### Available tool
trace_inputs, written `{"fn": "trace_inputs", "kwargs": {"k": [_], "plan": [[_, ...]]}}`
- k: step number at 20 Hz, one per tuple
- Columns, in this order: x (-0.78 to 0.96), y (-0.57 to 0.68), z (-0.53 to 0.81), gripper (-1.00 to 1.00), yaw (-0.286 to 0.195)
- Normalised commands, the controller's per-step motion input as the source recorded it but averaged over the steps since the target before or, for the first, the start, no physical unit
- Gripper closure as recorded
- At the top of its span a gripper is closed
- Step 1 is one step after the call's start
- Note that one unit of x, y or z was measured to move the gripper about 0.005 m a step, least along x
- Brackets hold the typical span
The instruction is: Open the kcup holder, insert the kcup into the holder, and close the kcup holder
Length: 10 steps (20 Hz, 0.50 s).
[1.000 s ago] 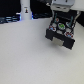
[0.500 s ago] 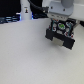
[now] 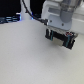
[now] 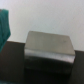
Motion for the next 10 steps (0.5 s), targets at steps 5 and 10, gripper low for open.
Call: {"fn": "trace_inputs", "kwargs": {"k": [5,10], "plan": [[-0.06,0.25,-0.19,-1.00,0.215],[-0.25,0.36,-0.06,-1.00,0.173]]}}
